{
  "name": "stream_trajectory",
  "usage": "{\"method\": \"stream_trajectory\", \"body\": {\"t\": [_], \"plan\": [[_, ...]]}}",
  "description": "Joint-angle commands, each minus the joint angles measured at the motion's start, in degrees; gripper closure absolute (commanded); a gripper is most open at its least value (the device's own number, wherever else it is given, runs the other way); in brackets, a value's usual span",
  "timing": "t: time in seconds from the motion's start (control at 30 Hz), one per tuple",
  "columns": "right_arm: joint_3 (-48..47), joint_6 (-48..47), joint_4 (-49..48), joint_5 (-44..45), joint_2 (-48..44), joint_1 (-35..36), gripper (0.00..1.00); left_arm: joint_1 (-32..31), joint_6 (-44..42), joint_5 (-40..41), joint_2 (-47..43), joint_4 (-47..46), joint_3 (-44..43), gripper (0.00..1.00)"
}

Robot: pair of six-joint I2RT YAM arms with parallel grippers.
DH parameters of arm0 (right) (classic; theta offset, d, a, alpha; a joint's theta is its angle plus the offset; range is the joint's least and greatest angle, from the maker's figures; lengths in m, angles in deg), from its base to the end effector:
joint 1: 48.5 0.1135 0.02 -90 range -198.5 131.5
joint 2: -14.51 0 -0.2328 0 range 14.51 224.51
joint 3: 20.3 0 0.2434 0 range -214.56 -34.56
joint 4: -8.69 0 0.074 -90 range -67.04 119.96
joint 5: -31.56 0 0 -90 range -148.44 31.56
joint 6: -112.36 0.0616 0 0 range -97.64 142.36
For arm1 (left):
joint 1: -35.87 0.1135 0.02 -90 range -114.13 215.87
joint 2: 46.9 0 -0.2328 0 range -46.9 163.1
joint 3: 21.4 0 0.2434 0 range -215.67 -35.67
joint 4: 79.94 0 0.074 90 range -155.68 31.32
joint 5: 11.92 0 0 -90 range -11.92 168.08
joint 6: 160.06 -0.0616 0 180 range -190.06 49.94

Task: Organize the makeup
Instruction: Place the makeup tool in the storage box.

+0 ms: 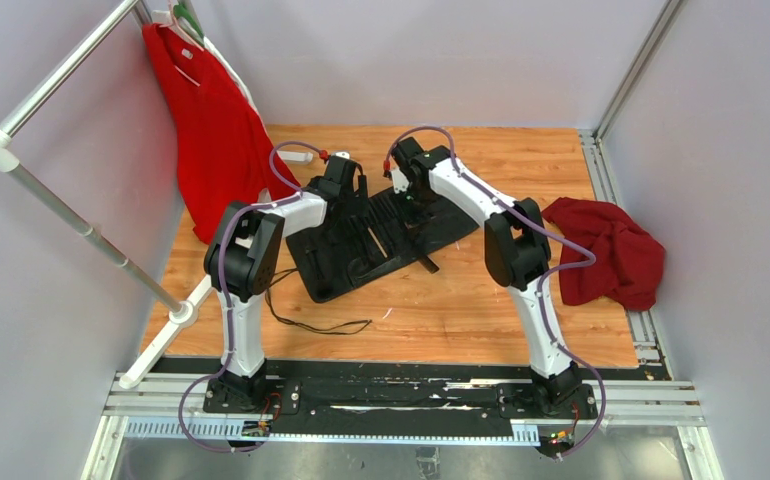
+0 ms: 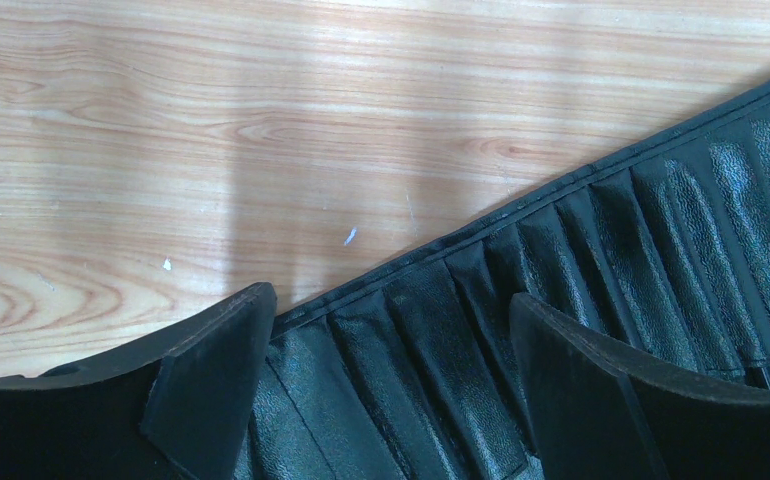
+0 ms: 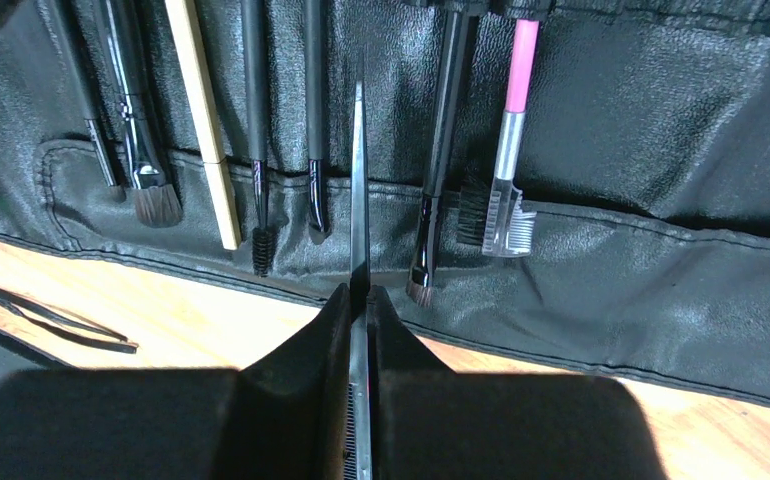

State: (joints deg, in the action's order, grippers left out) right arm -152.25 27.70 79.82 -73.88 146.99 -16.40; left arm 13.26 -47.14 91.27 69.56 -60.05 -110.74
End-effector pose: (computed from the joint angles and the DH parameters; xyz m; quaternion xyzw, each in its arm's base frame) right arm 0.3831 0.2597 0.1563 -0.2472 0.9468 0.1763 0.1070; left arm 0.4039 -0.1530 0.1130 -0.0446 0.9242 -0.0423 0.3770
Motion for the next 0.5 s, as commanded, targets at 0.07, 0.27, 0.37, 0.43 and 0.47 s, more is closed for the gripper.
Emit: {"method": "stream_trajectory", "body": {"t": [0.07,0.27,0.37,0.43,0.47], "plan": [[-2.90,0.32,1.50,-0.38,2.09,-0.54,0.99,0.29,1.60,-4.58,2.98,4.13,2.96,0.08],[-3.49,0.62,1.50,-0.12,3.16,-0.71,0.99,0.27,1.63,-4.58,2.92,4.04,3.06,0.08],[-3.85,0.82,1.49,0.04,3.52,-0.89,0.99,0.20,1.61,-4.58,2.97,4.04,3.01,0.08],[-4.18,0.90,1.49,0.15,3.73,-0.96,0.99,0.28,1.62,-4.62,2.94,4.03,3.08,0.08],[-4.29,0.97,1.45,0.13,3.84,-0.98,0.99,0.28,1.67,-4.58,2.91,4.04,3.06,0.08]]}}
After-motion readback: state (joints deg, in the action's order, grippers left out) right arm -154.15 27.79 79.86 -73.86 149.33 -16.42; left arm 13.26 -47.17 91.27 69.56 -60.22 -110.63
